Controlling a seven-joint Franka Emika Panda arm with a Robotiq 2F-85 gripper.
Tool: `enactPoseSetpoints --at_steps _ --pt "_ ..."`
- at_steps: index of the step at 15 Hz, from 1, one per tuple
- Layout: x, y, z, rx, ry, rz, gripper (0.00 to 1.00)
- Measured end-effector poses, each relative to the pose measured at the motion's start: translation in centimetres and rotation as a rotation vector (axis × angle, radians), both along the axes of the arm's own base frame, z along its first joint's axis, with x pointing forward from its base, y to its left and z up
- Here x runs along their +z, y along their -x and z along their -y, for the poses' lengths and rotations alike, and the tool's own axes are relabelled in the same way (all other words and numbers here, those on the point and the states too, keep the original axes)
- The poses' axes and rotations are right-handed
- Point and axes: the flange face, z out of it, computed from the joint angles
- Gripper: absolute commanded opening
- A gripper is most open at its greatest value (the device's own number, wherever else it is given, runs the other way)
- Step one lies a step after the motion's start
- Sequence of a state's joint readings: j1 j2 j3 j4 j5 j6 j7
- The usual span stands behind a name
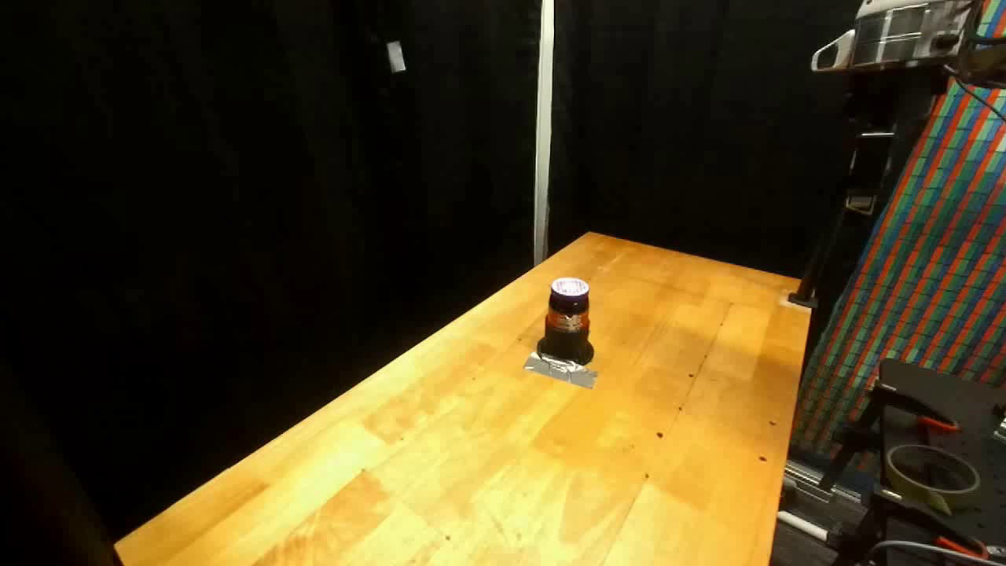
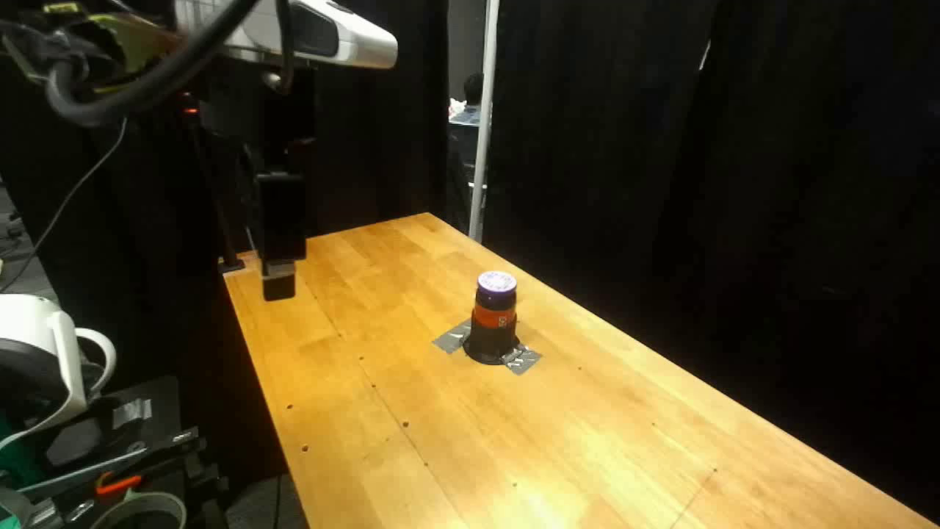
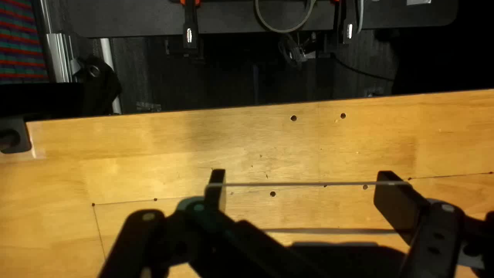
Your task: Remove the rubber band from the jar.
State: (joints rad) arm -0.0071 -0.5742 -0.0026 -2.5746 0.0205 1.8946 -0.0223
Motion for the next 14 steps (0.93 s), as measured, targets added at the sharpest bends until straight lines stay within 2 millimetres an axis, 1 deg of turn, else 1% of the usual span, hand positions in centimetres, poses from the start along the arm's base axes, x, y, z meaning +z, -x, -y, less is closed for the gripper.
enactPoseSetpoints --at_steps 10,12,14 --pt "0.0 -0.2 0.0 0.004 0.000 0.005 1.00" --pt "0.6 -1.4 -0.1 0.016 -0.001 0.019 1.00" --pt "1.6 -3.8 -0.3 0.033 -0.002 0.032 1.00"
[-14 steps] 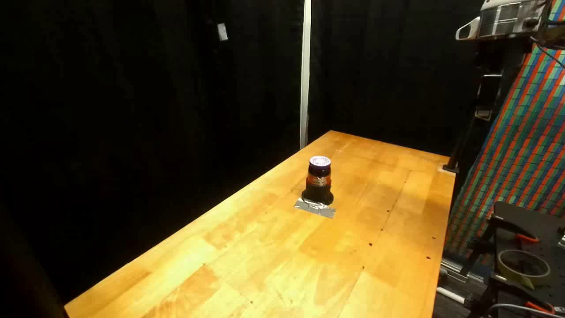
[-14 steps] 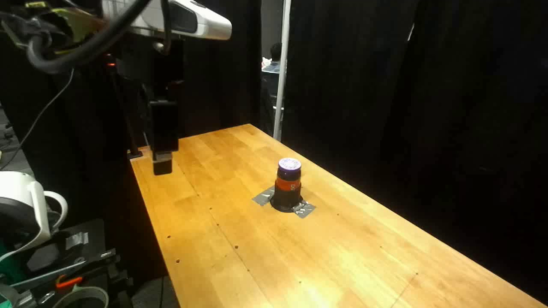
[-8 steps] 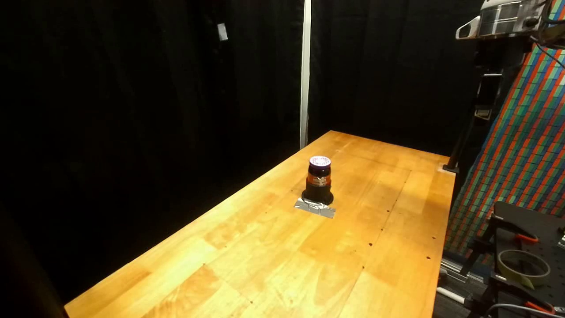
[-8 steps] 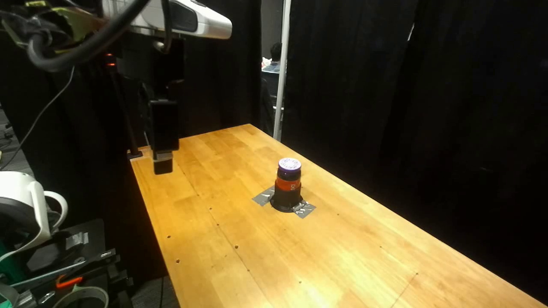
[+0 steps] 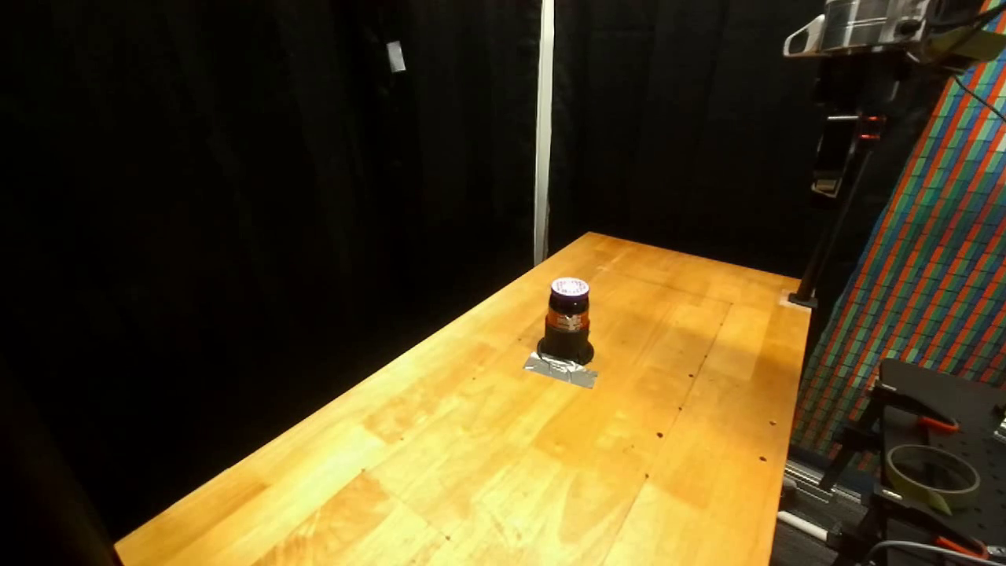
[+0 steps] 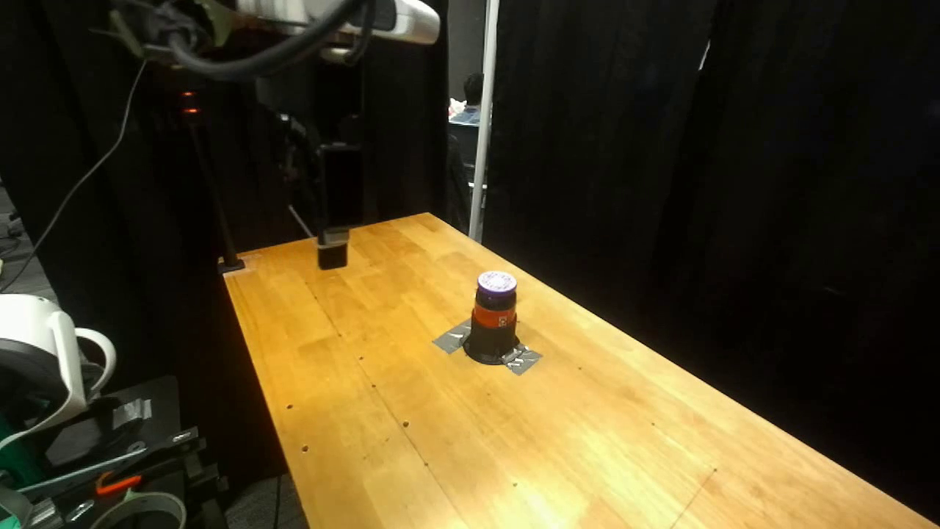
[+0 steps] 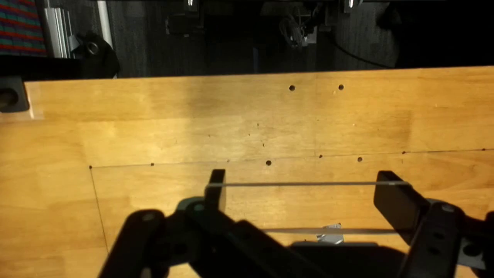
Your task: Remove the rubber band from the jar.
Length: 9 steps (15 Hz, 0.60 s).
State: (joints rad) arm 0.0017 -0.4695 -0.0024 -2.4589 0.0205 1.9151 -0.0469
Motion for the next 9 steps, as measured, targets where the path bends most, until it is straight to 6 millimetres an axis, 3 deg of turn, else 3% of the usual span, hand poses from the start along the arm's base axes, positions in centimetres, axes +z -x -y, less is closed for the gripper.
enactPoseSetpoints --at_steps 5,9 --pt "1.3 -8.3 -0.3 0.034 -0.001 0.013 1.00" --pt "-1.3 -15.5 -1.8 0.074 -0.003 -0.021 1.00"
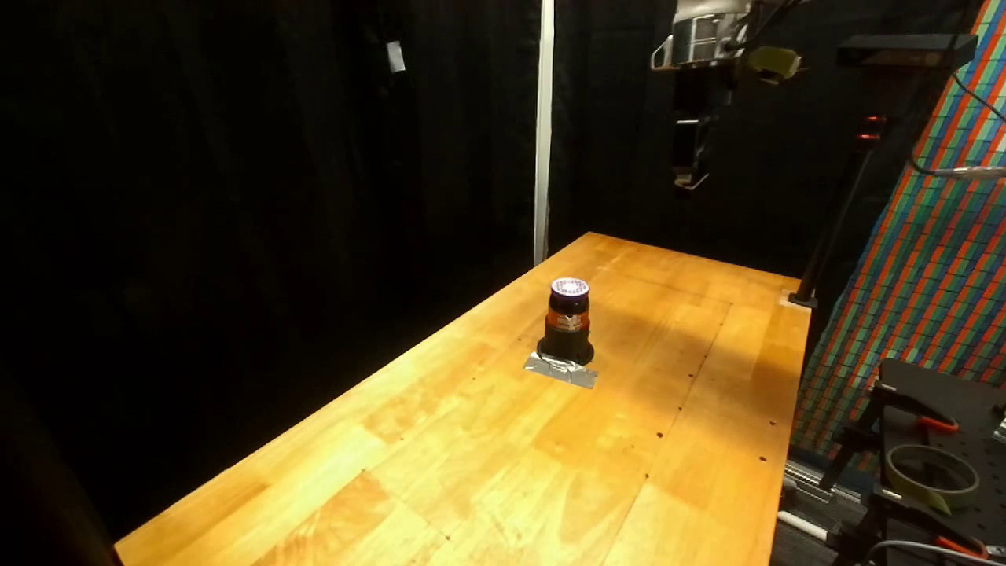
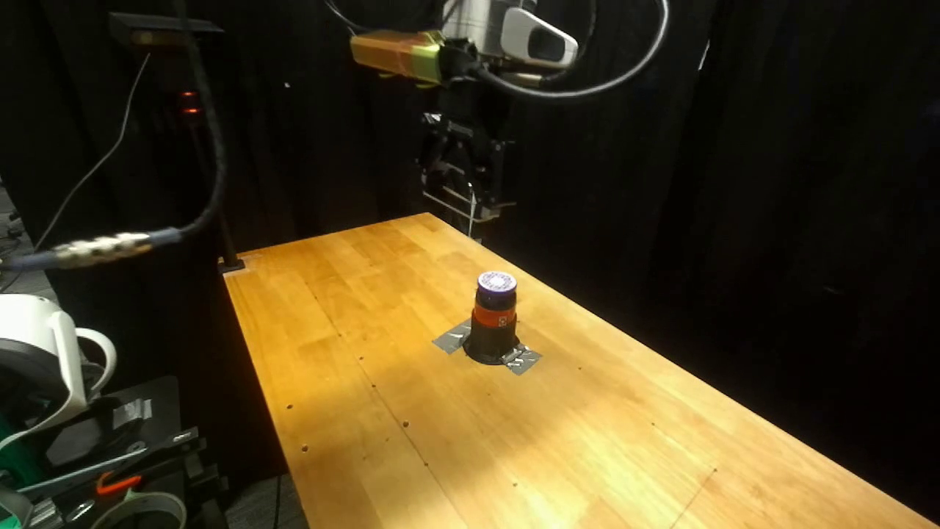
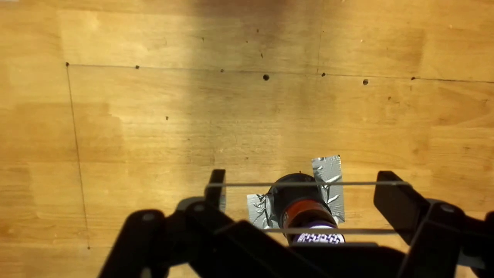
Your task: Remove the rubber band from the jar.
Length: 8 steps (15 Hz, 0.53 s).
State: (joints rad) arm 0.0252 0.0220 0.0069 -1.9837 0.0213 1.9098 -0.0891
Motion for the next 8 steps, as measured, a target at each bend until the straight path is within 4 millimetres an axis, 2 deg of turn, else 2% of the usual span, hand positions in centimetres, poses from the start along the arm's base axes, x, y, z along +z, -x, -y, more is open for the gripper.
enactPoseSetpoints --at_steps 4,8 --pt "-4.6 -5.5 -3.3 0.087 -0.011 -0.040 1.00" --pt "-8.2 -9.0 -6.3 0.144 -0.028 -0.057 1.00"
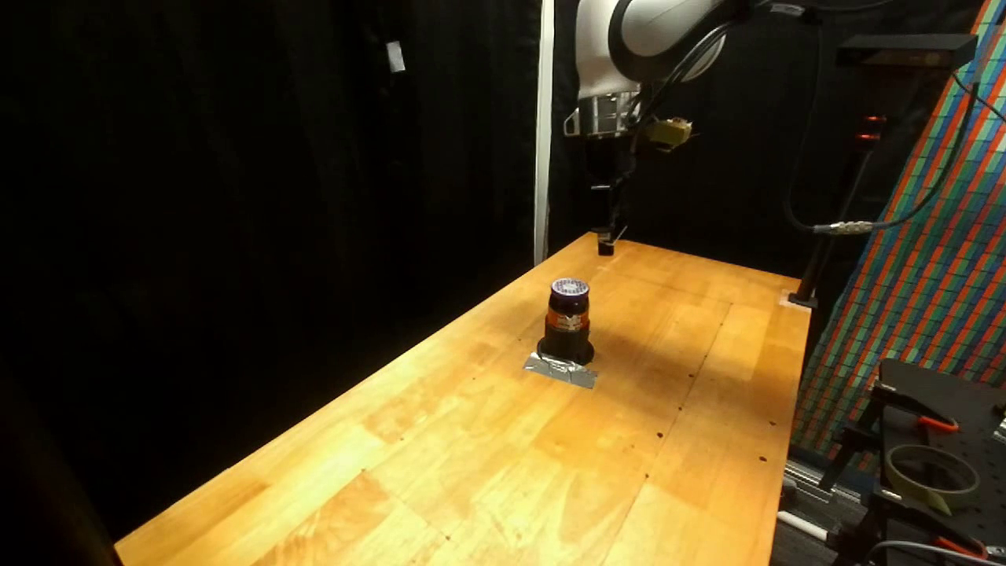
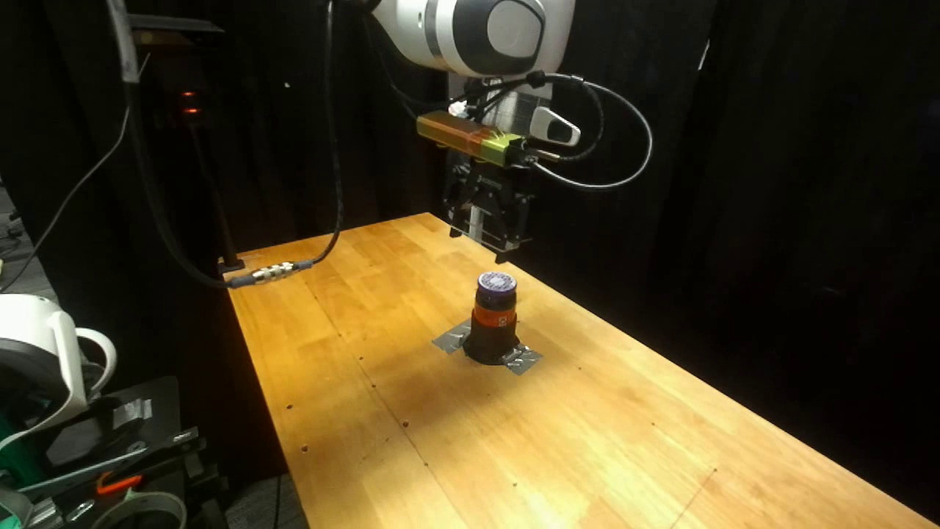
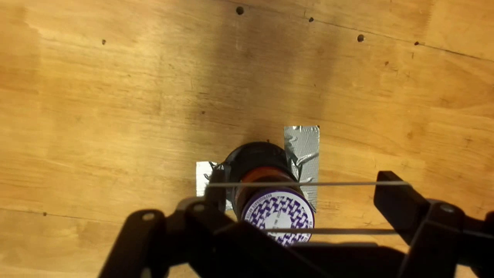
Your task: Remove the rubber band from the jar.
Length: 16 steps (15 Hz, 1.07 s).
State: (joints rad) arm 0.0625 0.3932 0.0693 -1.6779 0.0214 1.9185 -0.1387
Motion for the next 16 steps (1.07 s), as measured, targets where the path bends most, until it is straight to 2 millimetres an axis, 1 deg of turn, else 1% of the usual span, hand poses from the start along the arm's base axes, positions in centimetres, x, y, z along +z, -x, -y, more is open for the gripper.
enactPoseSetpoints --at_steps 3,9,13,16 --pt "-1.6 -2.1 -0.7 0.006 -0.008 0.010 1.00" --pt "-3.0 -6.2 -0.3 -0.009 -0.015 0.033 1.00" --pt "-4.7 -8.3 -0.1 -0.012 -0.017 -0.003 1.00" --pt "-6.4 -9.3 -0.1 -0.012 -0.017 -0.043 1.00"
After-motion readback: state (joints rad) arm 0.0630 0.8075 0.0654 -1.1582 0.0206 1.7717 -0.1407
